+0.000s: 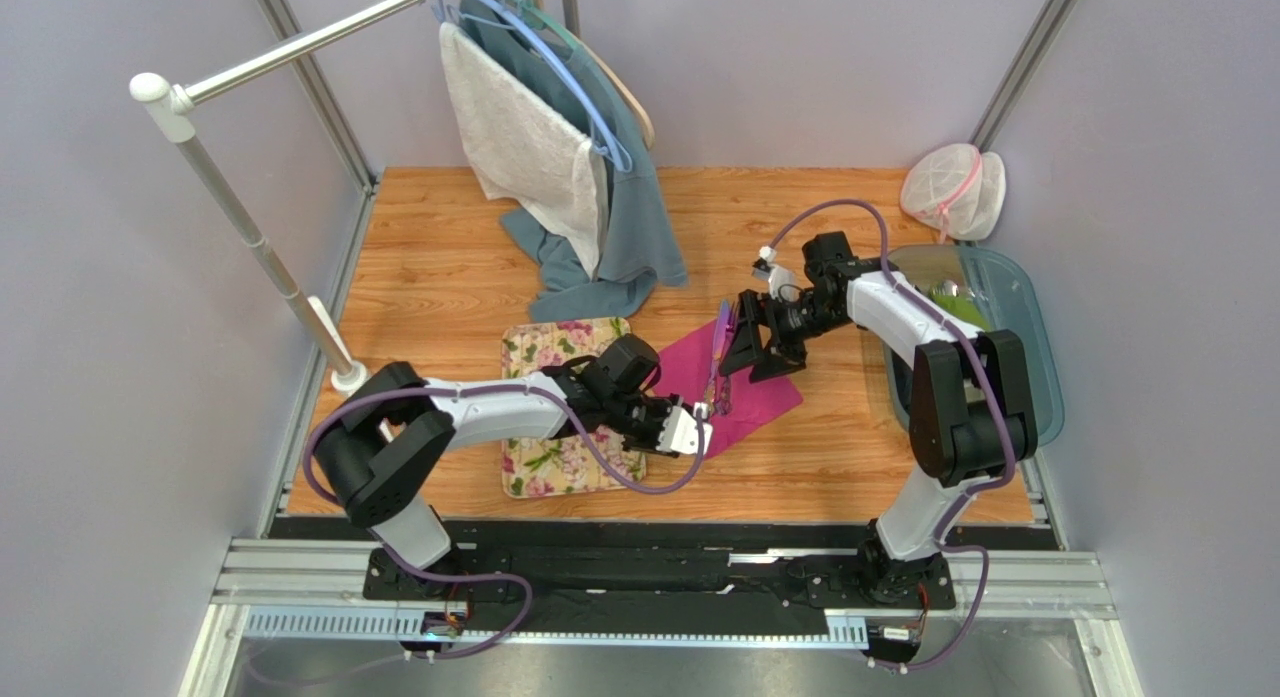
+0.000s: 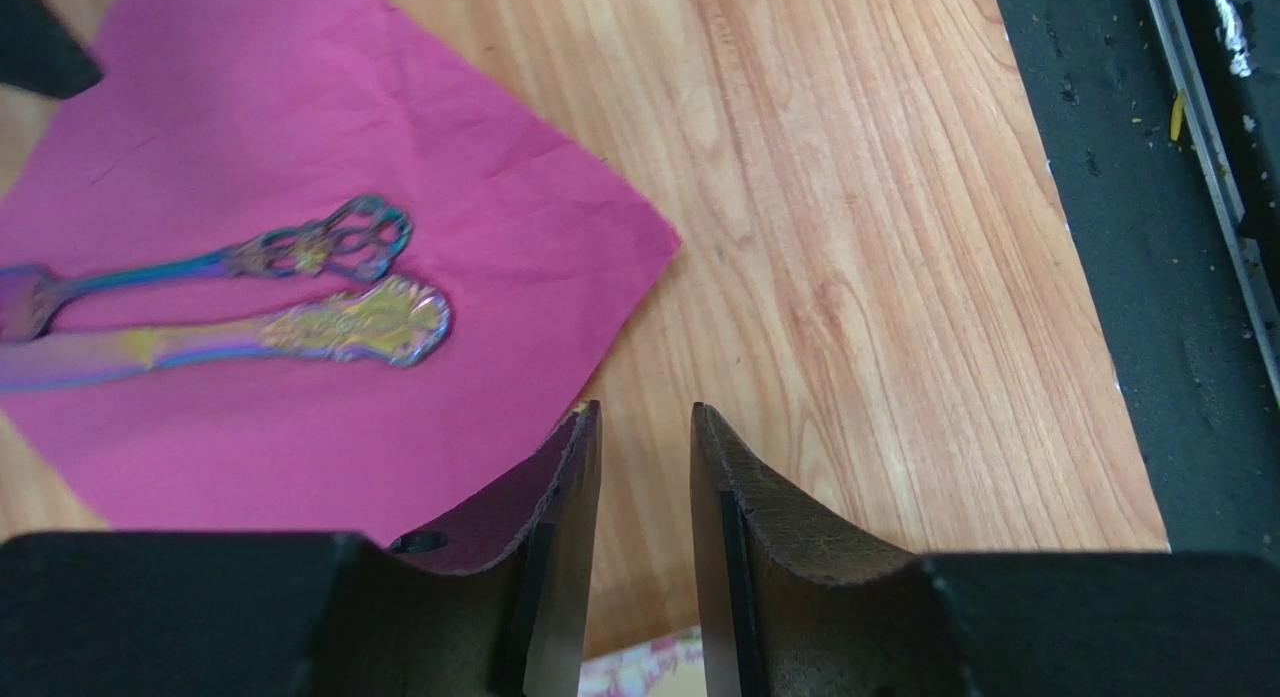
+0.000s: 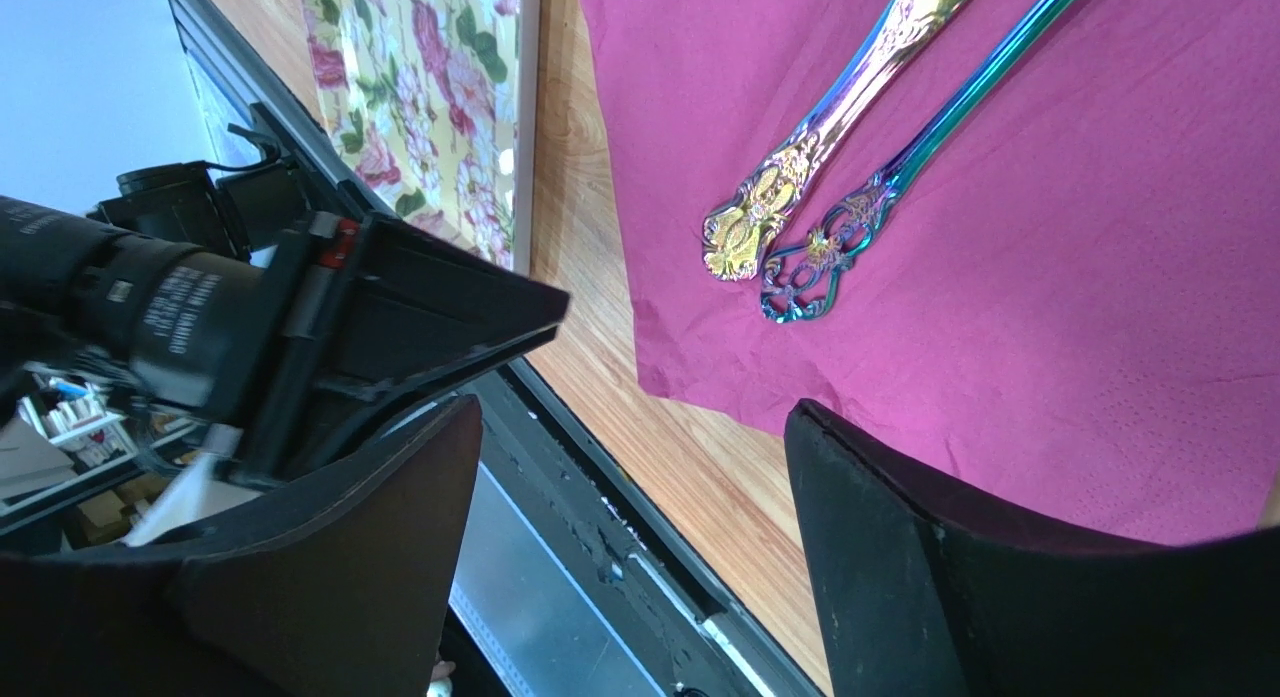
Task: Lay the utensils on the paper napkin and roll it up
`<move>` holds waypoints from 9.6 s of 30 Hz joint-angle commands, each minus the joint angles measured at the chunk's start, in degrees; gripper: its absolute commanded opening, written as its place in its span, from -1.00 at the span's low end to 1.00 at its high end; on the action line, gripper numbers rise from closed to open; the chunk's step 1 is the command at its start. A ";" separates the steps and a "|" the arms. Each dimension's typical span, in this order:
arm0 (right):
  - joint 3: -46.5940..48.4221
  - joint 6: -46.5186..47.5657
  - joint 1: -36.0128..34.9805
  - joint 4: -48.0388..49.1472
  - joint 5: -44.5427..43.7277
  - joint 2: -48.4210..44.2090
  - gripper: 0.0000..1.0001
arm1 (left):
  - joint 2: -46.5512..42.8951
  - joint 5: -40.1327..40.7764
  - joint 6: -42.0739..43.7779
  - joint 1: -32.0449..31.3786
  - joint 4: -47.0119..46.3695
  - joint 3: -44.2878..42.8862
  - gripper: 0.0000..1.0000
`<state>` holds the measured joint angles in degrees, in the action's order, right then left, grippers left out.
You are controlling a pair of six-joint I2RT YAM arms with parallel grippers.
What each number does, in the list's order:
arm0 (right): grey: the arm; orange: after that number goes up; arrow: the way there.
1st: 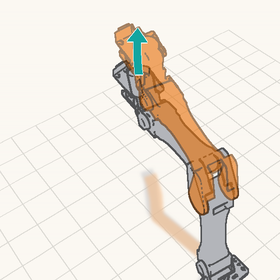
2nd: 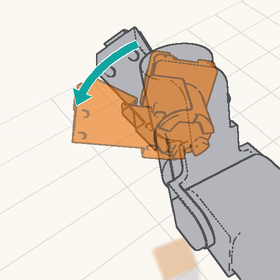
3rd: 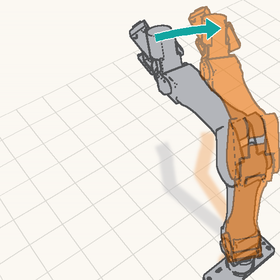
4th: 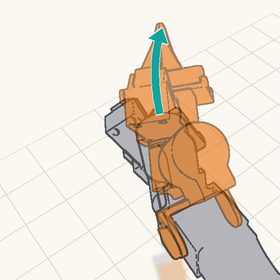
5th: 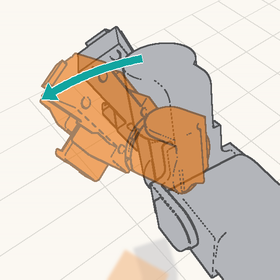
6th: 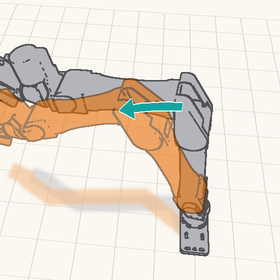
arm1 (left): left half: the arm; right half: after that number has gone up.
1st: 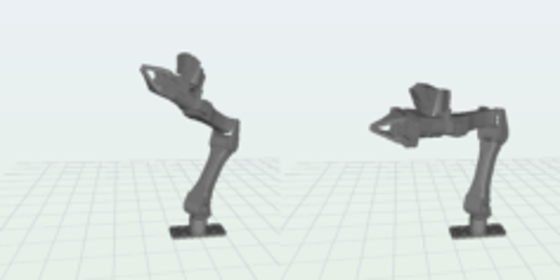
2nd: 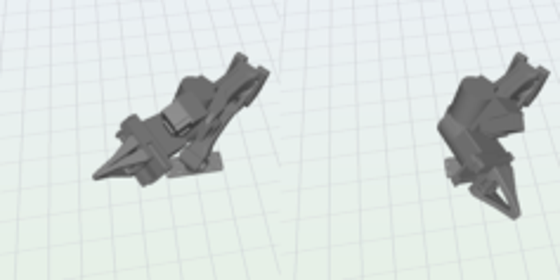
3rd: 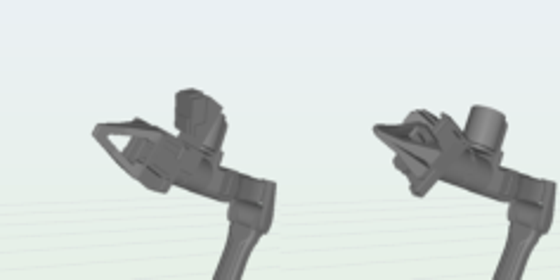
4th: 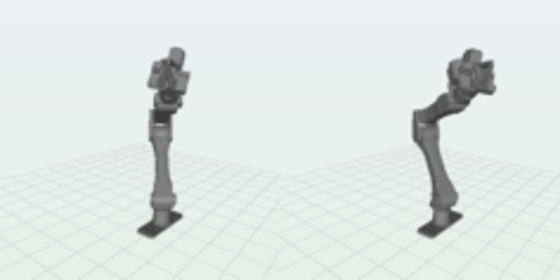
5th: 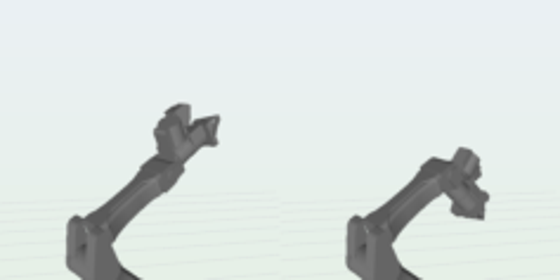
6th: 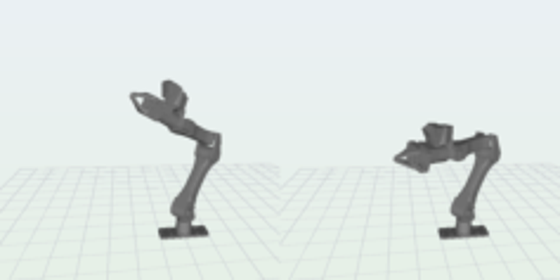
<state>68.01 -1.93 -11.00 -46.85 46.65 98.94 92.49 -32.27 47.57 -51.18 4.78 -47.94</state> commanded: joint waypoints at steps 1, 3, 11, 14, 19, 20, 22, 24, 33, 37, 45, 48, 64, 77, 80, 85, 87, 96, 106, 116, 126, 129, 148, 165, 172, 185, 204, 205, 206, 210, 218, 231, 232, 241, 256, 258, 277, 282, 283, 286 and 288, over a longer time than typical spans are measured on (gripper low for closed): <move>1.60 1.67 0.19 -2.10 1.51 0.82 0.55 | 3.21 -0.25 5.95 -2.87 -1.88 -4.34 -0.27; 2.04 3.24 0.28 -2.72 0.54 1.35 0.55 | 4.01 -1.12 6.65 -3.49 -1.52 -4.62 -0.25; 1.16 3.69 1.25 -3.42 1.51 2.31 0.55 | 5.86 -0.33 6.74 -5.69 -4.42 -4.53 -0.12; 1.60 3.78 1.60 -3.60 1.42 2.31 0.55 | 6.74 0.19 6.66 -6.04 -4.42 -4.70 -0.12; 1.60 3.78 2.22 -3.69 1.16 2.05 0.55 | 8.06 0.81 6.04 -6.65 -6.00 -5.67 -0.12; 1.60 3.87 2.22 -3.69 1.25 1.96 0.55 | 8.23 1.33 5.78 -6.83 -6.09 -5.76 -0.12; 1.43 3.78 2.57 -3.69 1.33 1.88 0.55 | 8.76 1.95 5.25 -7.09 -6.36 -6.11 -0.12; 1.34 3.78 2.65 -3.69 1.51 1.87 0.55 | 8.94 2.56 5.08 -7.27 -6.71 -6.20 -0.12; 0.55 3.87 3.62 -3.86 2.12 1.79 0.55 | 10.25 4.15 3.14 -8.06 -8.82 -6.90 -0.34; -0.07 4.04 3.97 -3.86 2.30 1.52 0.55 | 10.26 3.01 3.32 -8.41 -7.51 -7.95 -0.64; -0.95 4.83 4.94 -4.91 2.21 0.73 0.55 | 9.38 -1.47 -0.28 -9.64 -1.80 -11.46 -1.00; -1.21 5.27 5.55 -5.62 2.39 0.73 0.55 | 9.64 -2.53 -0.64 -9.73 2.14 -13.31 -1.00; -2.00 5.28 7.84 -6.50 1.51 -0.50 0.47 | 15.70 -1.91 -4.95 -6.13 14.38 -28.87 -1.00; -5.16 2.55 8.19 -5.36 -1.30 -1.20 -0.74 | 21.15 0.72 -4.07 -2.26 15.53 -33.80 -1.00; -7.53 2.37 8.10 -4.92 -0.95 -1.72 -0.83 | 21.85 1.42 -4.41 -2.08 14.74 -34.06 -1.00; -9.56 0.27 8.02 -2.99 -0.07 -1.73 -0.91 | 23.35 2.48 -6.00 -1.91 14.91 -35.90 -1.00; -10.00 -0.17 8.10 -2.55 0.45 -1.29 -0.91 | 23.88 2.74 -6.44 -1.91 15.26 -36.69 -1.00; -9.65 -0.88 6.96 -1.67 0.28 2.05 -0.89 | 26.69 4.14 -9.16 -1.91 17.02 -40.82 -1.00; -11.05 -3.51 3.36 4.39 -5.25 3.19 -0.91 | 27.83 4.76 -10.74 -1.91 17.37 -42.14 -0.99; -9.74 -5.01 2.83 6.07 -10.00 7.76 -0.95 | 25.21 5.82 -17.32 -0.15 16.93 -42.67 -0.46; -9.91 -5.54 2.74 5.81 -11.41 7.24 -0.99 | 16.24 -8.39 -39.92 6.27 20.97 -36.17 -0.48; -10.09 -5.45 2.66 5.72 -11.41 6.88 -0.99 | 15.18 -12.71 -42.73 6.18 21.24 -33.45 -0.60; -9.56 -4.92 2.66 4.75 -12.81 6.62 -0.98 | 26.95 -11.59 -52.49 5.65 23.35 -37.22 -0.78; -6.22 -0.62 2.74 -2.19 -14.14 2.05 -0.88 | 30.82 -3.68 -51.97 5.83 29.06 -39.07 -0.90; -6.22 0.00 2.66 -2.54 -12.29 3.28 -0.88 | 29.33 -3.76 -52.05 6.00 27.04 -37.84 -0.91; -7.45 0.97 1.34 -0.44 -14.92 4.33 -0.90 | 28.19 -6.39 -52.06 7.32 25.73 -38.28 -0.91; -7.01 -0.53 1.34 -0.43 -15.80 6.80 -0.92 | 26.60 -11.06 -49.50 5.21 24.23 -38.63 -0.82; -7.01 -0.53 1.34 -0.52 -15.72 6.80 -0.92 | 27.04 -10.28 -49.59 5.21 24.23 -38.80 -0.82; -7.01 -0.53 1.16 -0.52 -15.80 6.80 -0.92 | 27.83 -9.92 -49.68 5.21 24.32 -39.24 -0.82; -6.84 -0.53 1.25 -0.70 -15.89 7.06 -0.92 | 30.03 -7.72 -50.03 5.12 25.54 -40.73 -0.82; -4.64 -0.61 1.25 -2.81 -10.89 4.34 -0.88 | 32.23 -4.91 -51.00 5.21 27.39 -40.04 -0.91; -5.25 -1.06 -1.47 -2.98 -10.00 5.74 -0.86 | 32.23 -4.73 -50.65 5.21 27.22 -39.95 -0.96; -5.34 -1.05 -1.48 -2.98 -10.70 6.18 -0.86 | 32.32 -4.73 -50.65 5.21 27.22 -40.03 -0.96; -5.34 -0.18 -1.48 -3.07 -15.44 8.20 -0.89 | 32.23 -4.64 -51.18 5.74 27.13 -39.86 -0.96; -5.96 3.15 2.47 -5.00 -19.76 8.03 -0.90 | 32.32 -2.80 -49.77 6.35 28.18 -39.60 -0.96; -5.70 3.69 2.83 -5.62 -20.02 8.03 -0.91 | 32.40 -2.71 -49.68 6.44 28.36 -39.60 -0.96; -3.06 6.42 4.41 -10.10 -26.18 8.38 -0.95 | 32.32 -2.18 -49.15 6.71 28.89 -40.04 -0.96; -1.74 5.45 4.33 -10.28 -22.85 6.27 -0.95 | 31.53 -2.62 -48.98 6.71 28.54 -40.03 -0.96; -1.04 5.28 4.24 -10.28 -21.79 5.75 -0.95 | 31.53 -2.71 -48.98 6.71 28.45 -40.12 -0.96; -0.16 4.22 4.24 -9.75 -17.22 3.90 -0.92 | 31.44 -3.67 -48.98 6.71 28.45 -40.47 -0.95; -0.07 3.17 4.15 -9.40 -13.81 2.85 -0.91 | 31.44 -3.94 -48.89 6.71 28.53 -40.65 -0.95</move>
<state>65.43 2.46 -7.03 -57.32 26.50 106.19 124.31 -38.48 -3.36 -45.08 31.97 -87.44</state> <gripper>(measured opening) 0.039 0.023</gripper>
